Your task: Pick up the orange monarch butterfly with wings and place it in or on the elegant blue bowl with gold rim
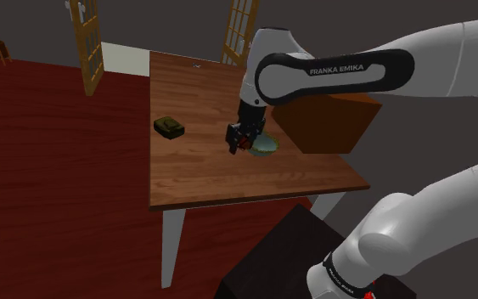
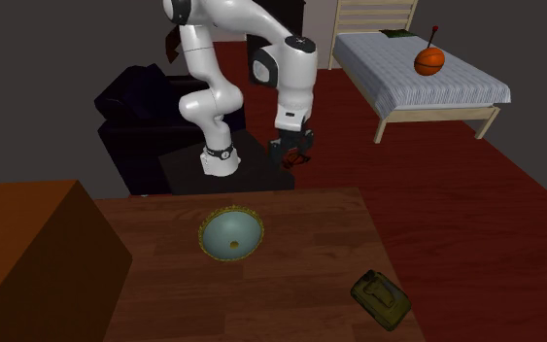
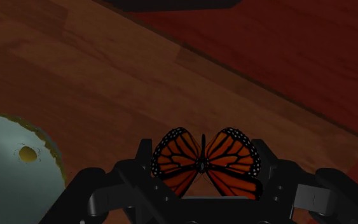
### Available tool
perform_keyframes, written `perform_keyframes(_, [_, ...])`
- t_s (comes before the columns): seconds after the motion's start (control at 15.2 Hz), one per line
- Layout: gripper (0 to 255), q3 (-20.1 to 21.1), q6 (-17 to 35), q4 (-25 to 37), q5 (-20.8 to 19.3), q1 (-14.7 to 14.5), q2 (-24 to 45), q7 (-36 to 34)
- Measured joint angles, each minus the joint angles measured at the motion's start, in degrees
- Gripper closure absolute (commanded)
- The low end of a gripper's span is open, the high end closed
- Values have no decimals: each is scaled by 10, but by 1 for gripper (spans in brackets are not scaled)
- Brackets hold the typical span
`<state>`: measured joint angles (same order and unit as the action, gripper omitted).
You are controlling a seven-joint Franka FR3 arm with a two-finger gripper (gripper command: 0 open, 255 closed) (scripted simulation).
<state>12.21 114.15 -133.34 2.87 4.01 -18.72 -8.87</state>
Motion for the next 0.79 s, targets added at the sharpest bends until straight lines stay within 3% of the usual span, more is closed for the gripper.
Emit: perform_keyframes(0.79, [255,-105,10,64,-41,74,73,155])
